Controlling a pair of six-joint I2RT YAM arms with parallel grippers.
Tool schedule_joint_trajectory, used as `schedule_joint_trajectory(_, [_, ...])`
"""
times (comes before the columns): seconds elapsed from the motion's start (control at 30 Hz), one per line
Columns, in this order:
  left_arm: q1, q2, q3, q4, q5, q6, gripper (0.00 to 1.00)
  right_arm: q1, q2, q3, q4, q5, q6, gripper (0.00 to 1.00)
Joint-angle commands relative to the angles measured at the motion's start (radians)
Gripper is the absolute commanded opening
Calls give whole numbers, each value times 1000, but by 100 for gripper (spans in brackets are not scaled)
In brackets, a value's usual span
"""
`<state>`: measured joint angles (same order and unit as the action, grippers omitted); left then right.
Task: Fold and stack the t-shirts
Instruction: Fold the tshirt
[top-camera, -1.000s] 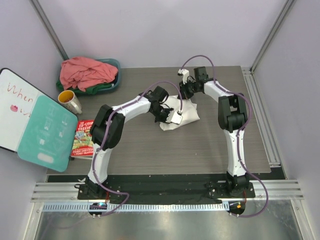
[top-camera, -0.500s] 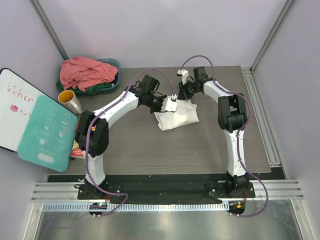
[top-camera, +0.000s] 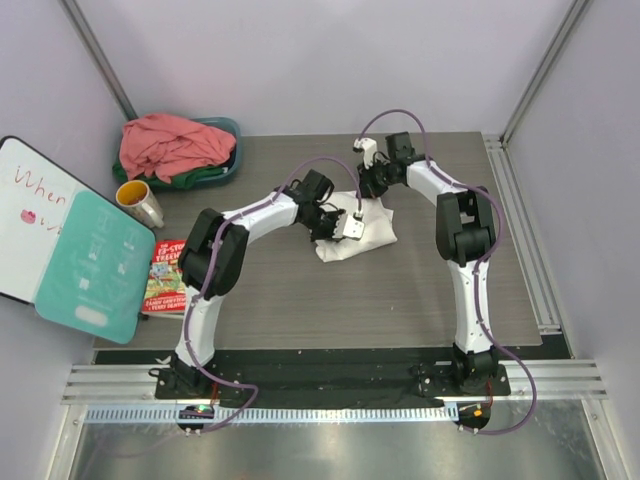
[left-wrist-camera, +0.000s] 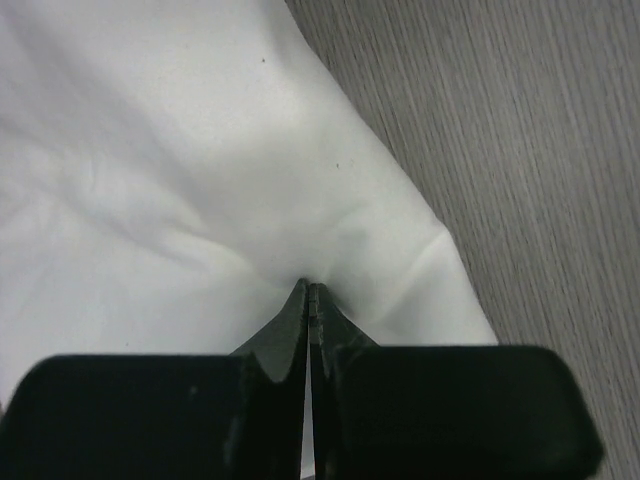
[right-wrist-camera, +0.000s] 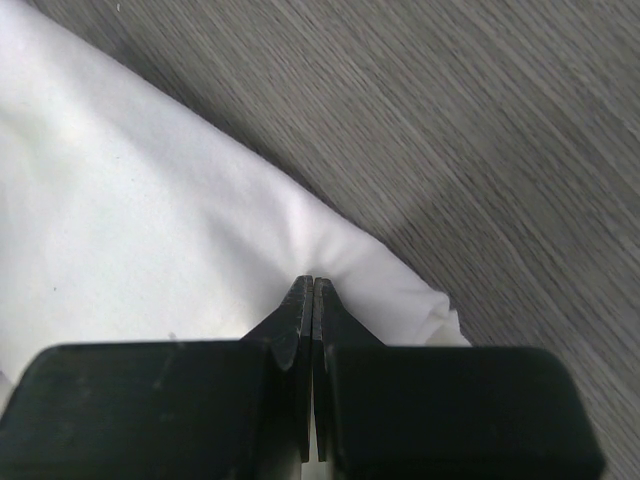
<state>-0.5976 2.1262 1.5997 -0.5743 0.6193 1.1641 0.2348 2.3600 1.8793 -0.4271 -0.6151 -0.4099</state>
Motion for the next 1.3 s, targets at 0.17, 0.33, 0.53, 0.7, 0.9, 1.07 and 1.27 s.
schedule_joint_trajectory(0.17, [-7,-60,-66,82,-53,8,0,5,-110,-45,82,228,10,1])
schedule_joint_trajectory(0.33, [1,-104,-101,82,-62,19,1,4,-123,-68,113,302,16,1])
schedule_joint_trajectory(0.53, [25,-204,-181,149,-76,2,8,5,-137,-80,159,403,25,1])
schedule_joint_trajectory(0.7, [45,-281,-217,157,-87,-12,11,3,-163,-83,186,529,28,1])
schedule_joint_trajectory(0.9, [65,-334,-265,139,-102,11,11,11,-217,-137,202,589,54,1])
schedule_joint_trajectory(1.07, [71,-371,-313,201,-167,-10,11,6,-283,-152,161,551,53,29])
schedule_joint_trajectory(1.27, [79,-387,-388,416,-283,-47,19,-77,-323,-161,-15,112,177,82])
